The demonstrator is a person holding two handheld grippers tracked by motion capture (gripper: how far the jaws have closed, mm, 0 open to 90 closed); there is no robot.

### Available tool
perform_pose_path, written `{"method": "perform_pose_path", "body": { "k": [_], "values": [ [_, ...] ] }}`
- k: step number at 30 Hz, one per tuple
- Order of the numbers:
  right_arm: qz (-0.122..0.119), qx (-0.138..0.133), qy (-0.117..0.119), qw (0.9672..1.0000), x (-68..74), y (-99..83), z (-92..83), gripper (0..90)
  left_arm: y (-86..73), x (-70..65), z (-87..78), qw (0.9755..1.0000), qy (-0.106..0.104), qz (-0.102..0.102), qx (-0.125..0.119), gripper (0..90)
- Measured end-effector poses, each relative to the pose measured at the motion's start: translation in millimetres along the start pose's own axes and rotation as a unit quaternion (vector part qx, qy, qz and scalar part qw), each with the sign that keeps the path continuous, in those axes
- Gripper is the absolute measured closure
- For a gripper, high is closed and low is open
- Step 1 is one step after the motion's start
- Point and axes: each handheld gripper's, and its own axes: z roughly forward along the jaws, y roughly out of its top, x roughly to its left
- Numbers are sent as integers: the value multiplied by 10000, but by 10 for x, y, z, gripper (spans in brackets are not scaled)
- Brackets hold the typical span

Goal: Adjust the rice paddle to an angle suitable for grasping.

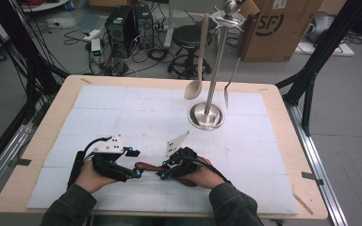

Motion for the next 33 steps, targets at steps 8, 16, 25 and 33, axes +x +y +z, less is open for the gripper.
{"method": "perform_pose_path", "body": {
  "k": [8, 16, 25, 33],
  "values": [
    [48, -67, -82, 9999, -14, -8, -60, 756, -21, 40, -49, 9998, 161, -88, -74, 263],
    [249, -392, -146, 9988, -25, -8, -192, 758, -41, 71, -67, 9996, 252, -109, -50, 260],
    [581, -801, -263, 9947, -49, 7, -369, 761, -50, 71, -60, 9996, 264, -118, -53, 286],
    [814, -944, -360, 9916, -63, 31, -421, 761, -51, 60, -39, 9997, 219, -71, -11, 309]
  ]
}}
